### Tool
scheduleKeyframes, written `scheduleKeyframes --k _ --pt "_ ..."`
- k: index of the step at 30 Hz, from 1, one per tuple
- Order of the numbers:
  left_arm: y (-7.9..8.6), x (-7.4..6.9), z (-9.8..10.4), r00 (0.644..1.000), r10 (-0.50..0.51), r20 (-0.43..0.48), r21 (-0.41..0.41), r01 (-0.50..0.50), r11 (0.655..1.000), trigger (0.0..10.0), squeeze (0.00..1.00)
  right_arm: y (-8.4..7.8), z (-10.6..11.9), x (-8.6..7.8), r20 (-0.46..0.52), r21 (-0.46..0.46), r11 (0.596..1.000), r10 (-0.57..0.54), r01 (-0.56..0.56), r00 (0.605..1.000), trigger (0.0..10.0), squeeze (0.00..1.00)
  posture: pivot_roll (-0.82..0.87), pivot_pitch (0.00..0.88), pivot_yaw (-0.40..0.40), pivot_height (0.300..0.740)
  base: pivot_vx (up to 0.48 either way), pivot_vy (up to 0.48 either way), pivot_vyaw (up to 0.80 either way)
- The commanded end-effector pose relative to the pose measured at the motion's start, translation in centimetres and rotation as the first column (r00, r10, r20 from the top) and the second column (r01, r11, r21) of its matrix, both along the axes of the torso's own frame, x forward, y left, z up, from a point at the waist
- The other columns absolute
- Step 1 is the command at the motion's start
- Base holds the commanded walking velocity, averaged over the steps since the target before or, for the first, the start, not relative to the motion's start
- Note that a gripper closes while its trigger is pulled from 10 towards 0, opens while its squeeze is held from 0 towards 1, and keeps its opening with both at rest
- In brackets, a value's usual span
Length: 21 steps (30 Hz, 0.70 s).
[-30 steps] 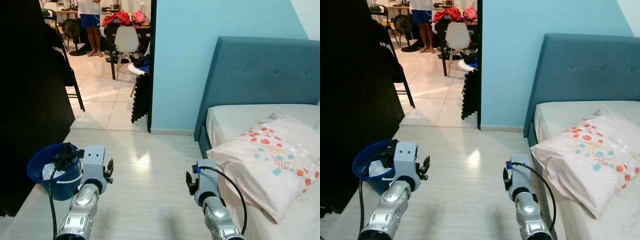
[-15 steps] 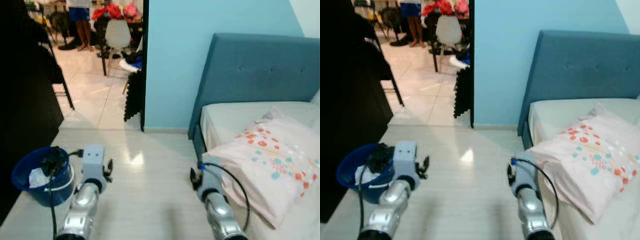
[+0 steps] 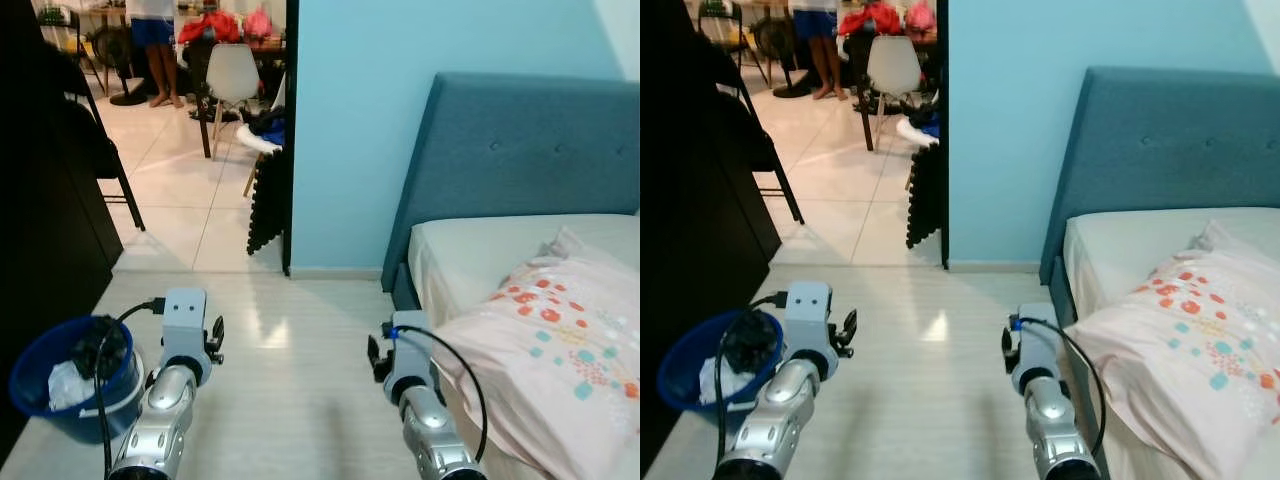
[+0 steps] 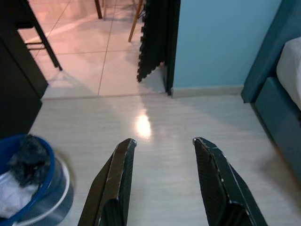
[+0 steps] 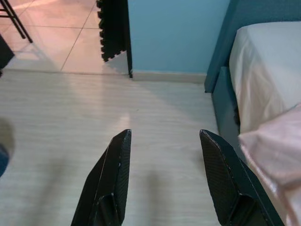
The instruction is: Clean up the room
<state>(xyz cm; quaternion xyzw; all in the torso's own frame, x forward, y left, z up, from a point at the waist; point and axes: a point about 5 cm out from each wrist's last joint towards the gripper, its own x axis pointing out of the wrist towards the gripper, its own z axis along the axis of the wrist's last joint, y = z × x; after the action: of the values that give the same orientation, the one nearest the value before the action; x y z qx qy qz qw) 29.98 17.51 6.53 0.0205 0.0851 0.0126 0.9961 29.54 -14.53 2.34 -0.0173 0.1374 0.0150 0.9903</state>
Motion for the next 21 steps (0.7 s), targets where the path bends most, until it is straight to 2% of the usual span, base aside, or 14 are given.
scheduleKeyframes --k 1,21 --pt "-0.22 -0.14 -0.19 1.000 -0.008 -0.009 0.007 0.008 1.000 10.0 0.00 -0.67 -0.22 -0.14 -0.015 0.004 1.000 -0.026 0.026 1.000 10.0 0.00 0.04 0.000 -0.044 0.740 0.319 0.000 0.00" --pt "-0.46 0.13 -0.08 1.000 -0.012 -0.007 -0.003 0.012 1.000 10.0 0.00 -0.79 0.04 0.22 -0.011 0.005 0.999 -0.032 0.032 0.999 10.0 0.00 0.04 0.000 -0.041 0.740 0.319 0.000 0.00"
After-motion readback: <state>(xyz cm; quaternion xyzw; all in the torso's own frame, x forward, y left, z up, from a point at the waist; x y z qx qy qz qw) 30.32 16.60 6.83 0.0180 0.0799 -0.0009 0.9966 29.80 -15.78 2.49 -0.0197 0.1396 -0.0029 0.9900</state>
